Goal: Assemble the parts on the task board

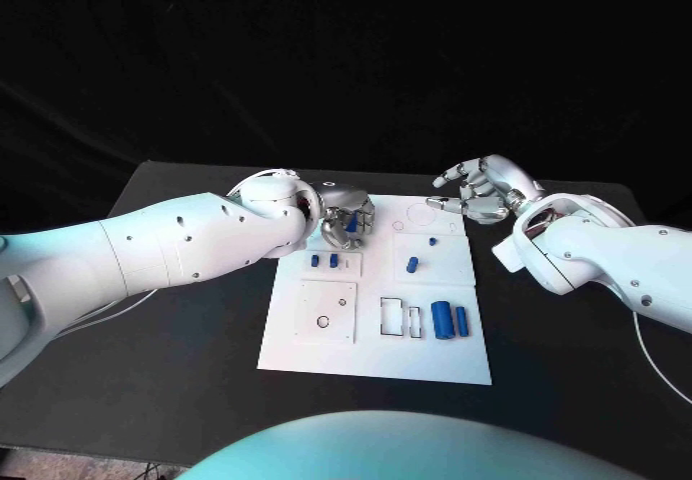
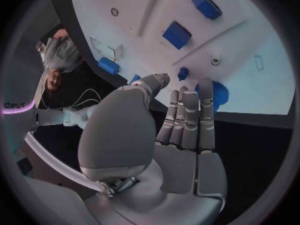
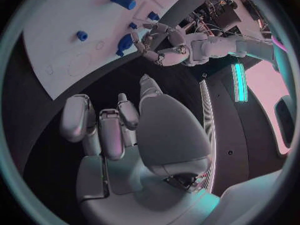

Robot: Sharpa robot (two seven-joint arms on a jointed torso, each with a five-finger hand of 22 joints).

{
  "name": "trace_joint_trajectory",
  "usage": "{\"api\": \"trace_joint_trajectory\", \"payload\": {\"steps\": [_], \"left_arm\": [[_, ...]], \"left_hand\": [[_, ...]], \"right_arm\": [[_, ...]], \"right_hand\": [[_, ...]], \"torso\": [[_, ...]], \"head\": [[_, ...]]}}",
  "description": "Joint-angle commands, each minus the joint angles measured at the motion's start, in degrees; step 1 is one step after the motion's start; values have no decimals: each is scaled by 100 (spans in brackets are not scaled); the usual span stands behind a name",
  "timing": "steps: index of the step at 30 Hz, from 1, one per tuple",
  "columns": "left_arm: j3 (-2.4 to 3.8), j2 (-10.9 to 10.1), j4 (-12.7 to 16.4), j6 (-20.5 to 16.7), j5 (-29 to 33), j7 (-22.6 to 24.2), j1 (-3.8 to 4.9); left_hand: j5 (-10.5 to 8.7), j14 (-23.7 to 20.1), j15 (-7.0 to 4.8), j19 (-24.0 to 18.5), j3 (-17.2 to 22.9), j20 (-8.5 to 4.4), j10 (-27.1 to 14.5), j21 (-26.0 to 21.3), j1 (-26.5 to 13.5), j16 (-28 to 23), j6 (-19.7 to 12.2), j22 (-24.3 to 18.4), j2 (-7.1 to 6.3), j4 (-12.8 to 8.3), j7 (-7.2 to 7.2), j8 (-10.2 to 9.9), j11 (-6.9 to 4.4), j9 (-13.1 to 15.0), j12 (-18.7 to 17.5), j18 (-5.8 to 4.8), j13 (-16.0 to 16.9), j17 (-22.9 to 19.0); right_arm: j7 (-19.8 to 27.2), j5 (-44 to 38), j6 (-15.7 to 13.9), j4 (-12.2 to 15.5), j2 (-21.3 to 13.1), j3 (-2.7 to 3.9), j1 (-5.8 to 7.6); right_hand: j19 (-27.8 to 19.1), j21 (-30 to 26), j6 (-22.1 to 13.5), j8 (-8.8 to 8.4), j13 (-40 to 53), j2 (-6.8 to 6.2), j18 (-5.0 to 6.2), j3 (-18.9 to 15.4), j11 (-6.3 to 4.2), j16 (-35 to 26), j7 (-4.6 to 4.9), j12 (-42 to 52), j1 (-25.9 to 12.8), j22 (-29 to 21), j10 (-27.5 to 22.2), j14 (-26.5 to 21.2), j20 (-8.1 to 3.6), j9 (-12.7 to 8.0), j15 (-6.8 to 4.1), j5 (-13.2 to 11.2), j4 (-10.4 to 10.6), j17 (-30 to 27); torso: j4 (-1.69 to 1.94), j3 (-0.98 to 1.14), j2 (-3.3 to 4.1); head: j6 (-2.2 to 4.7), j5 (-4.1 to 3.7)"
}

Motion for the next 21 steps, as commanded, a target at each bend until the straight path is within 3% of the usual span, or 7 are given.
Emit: {"api": "trace_joint_trajectory", "payload": {"steps": [1, 17, 21], "left_arm": [[-1, 25, -5, 295, -122, -65, -6], [-12, 163, -212, 225, -140, -160, -45], [-14, 183, -248, 226, -140, -164, -56]], "left_hand": [[-35, 22, -4, 9, -28, 30, -21, 29, -45, 38, 49, 10, 0, -2, -1, -39, 10, -13, -42, 73, -9, -2], [-26, 25, -11, -2, 77, 26, 125, 111, 52, 227, 274, 68, 98, -44, -11, -91, 0, -83, -148, 76, -128, 30], [-25, 15, -15, -8, 116, 22, 165, 146, 78, 264, 318, 93, 132, -60, -18, -109, -5, -101, -176, 77, -159, 16]], "right_arm": [[48, -27, 6, 7, 4, 1, -3], [35, -27, 8, 13, -1, 1, -3], [34, -27, 9, 11, 1, 1, -3]], "right_hand": [[-43, -26, -43, 24, -5, 15, 117, -14, -18, -3, -9, -21, -36, -5, -39, 187, -17, -6, -26, 24, 3, -5], [-43, -26, -43, 24, -5, 15, 117, -14, -18, -3, -9, -21, -36, -5, -39, 187, -17, -6, -26, 24, 3, -5], [-39, -27, -44, 31, -1, 21, 115, -11, -19, -11, -11, -19, -35, -2, -32, 185, -19, -10, -28, 29, 5, -3]], "torso": [[3, -1, 1], [4, -1, -1], [11, 7, -2]], "head": [[0, -7], [0, -21], [0, -25]]}}
